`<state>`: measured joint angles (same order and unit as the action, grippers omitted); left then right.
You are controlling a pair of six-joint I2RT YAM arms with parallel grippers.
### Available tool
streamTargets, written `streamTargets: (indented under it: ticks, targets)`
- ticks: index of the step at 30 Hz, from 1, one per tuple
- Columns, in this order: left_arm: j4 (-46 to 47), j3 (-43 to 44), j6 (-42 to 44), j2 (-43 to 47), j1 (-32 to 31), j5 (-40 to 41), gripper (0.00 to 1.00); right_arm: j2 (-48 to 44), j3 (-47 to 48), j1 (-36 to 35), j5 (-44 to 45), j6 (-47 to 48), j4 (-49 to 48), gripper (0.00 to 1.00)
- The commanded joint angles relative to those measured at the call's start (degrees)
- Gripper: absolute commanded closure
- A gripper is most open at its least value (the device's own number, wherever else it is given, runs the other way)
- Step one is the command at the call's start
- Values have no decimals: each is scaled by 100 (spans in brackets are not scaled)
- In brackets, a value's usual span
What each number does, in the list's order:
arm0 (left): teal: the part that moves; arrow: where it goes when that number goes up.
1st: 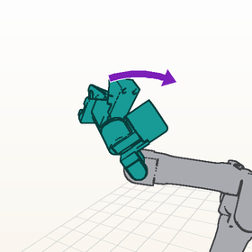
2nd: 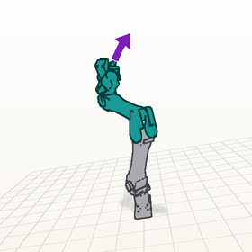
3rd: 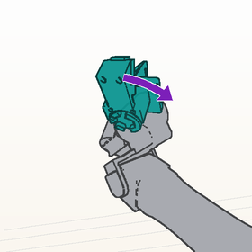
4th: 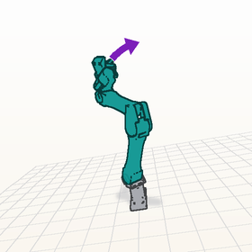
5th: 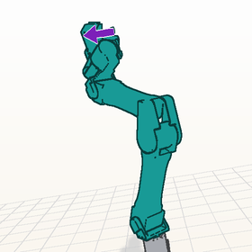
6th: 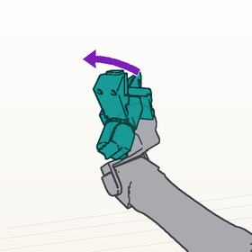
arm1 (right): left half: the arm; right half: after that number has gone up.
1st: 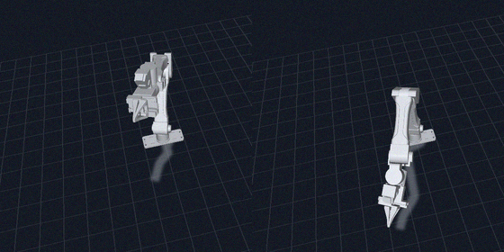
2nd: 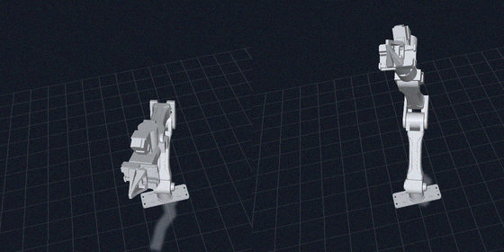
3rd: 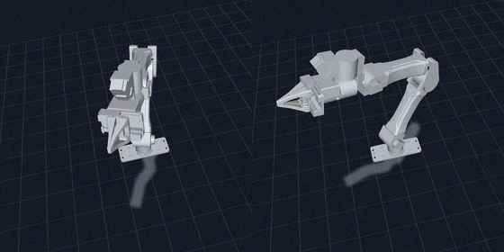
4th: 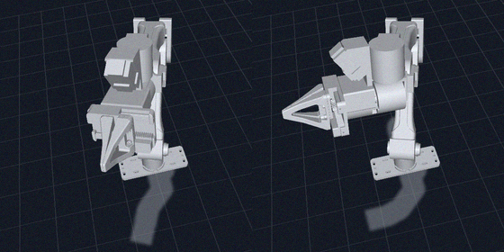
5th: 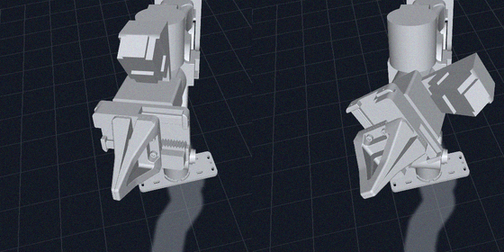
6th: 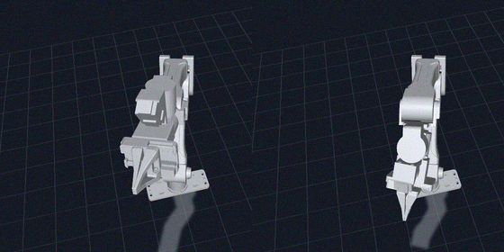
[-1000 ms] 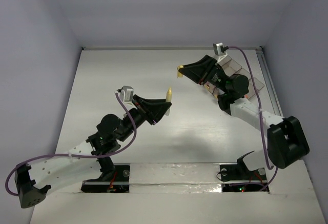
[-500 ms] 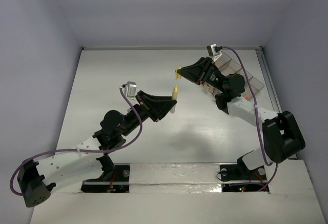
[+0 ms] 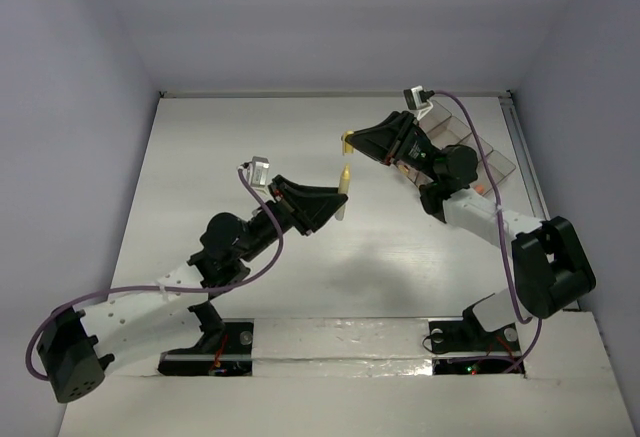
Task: Sort the stationery into containers
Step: Close the pen cap on the pen.
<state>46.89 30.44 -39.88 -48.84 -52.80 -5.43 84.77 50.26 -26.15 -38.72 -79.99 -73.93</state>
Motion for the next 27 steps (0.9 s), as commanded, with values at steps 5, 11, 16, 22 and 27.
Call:
streamTargets:
  ticks: [5, 11, 16, 22, 27]
  targets:
    - [558, -73, -125, -108, 103, -213, 100, -233, 10, -109, 145, 71, -2433, 74]
    - [637, -108, -169, -161, 217, -274, 100, -259, -16, -109, 145, 97, -2433, 74]
    - [768, -152, -248, -275, 279, -362, 100, -321, -25, -109, 128, 167, -2416, 74]
    - [839, -100, -249, -328, 340, -406, 100, -277, -51, -109, 119, 159, -2433, 74]
    - [936, -47, -266, -398, 393, -459, 100, -233, -60, -162, 110, 176, -2433, 74]
